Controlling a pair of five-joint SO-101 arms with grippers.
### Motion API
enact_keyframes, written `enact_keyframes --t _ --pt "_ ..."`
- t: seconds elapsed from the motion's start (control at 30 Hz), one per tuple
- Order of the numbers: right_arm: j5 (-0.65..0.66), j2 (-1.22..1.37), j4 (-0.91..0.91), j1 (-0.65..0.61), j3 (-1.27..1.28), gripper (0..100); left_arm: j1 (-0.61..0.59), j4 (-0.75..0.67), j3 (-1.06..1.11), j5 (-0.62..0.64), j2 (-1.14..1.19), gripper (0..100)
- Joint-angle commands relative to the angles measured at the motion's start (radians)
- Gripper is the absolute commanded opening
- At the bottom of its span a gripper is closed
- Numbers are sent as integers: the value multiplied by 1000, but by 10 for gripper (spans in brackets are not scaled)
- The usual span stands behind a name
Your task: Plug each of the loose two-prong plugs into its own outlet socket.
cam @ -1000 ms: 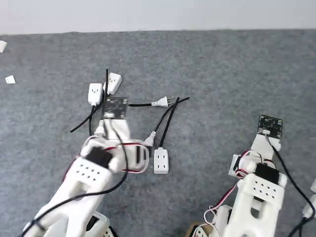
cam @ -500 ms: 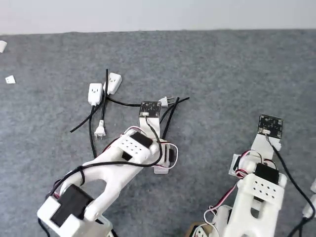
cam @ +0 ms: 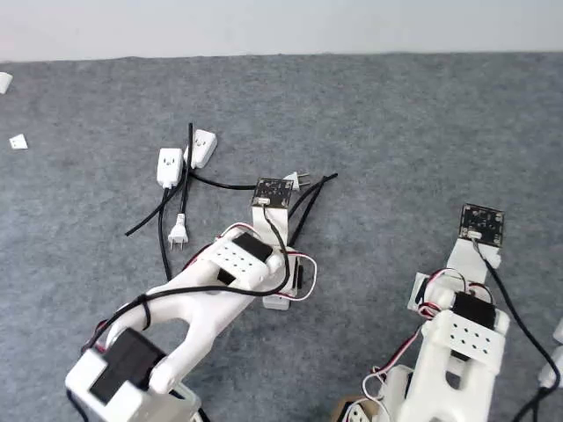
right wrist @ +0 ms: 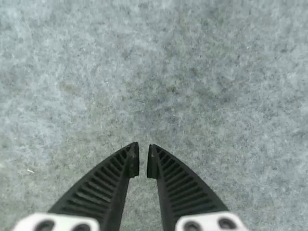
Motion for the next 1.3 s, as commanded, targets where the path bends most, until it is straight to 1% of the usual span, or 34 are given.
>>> enact_keyframes --t 0.0,0.13,0.23,0.3,0.4,0.5,0.57,0.67,0.9,0.97,1.1,1.17,1.27 --pt "12 -19 -18 -10 -8 44 -11 15 44 -23 -153 13" --pt "12 -19 -18 -12 -8 44 -17 15 140 -92 -423 13" --pt "12 -19 -18 -12 -6 44 -57 15 234 -107 -612 13" --pt "12 -19 -16 -12 -6 44 -112 15 286 -107 -709 13" --pt "12 -19 -15 -12 -6 44 -232 12 341 -107 -775 13" --pt "12 -19 -13 -12 -6 44 -351 15 354 -107 -756 13" --pt "14 -19 -13 -12 -6 44 -393 15 361 -124 -715 14" --pt "12 -19 -13 -25 -6 44 -396 9 371 -178 -612 14" --pt "14 -19 -18 -47 6 44 -394 -15 288 -160 -318 14" --pt "14 -19 -18 -48 6 44 -394 -14 252 -161 -269 14" --pt "14 -19 -18 -48 6 44 -394 -23 232 -166 -252 20" --pt "14 -19 -18 -48 6 44 -400 -29 234 -186 -252 67" --pt "14 -19 -18 -48 8 44 -400 -12 237 -178 -252 212"
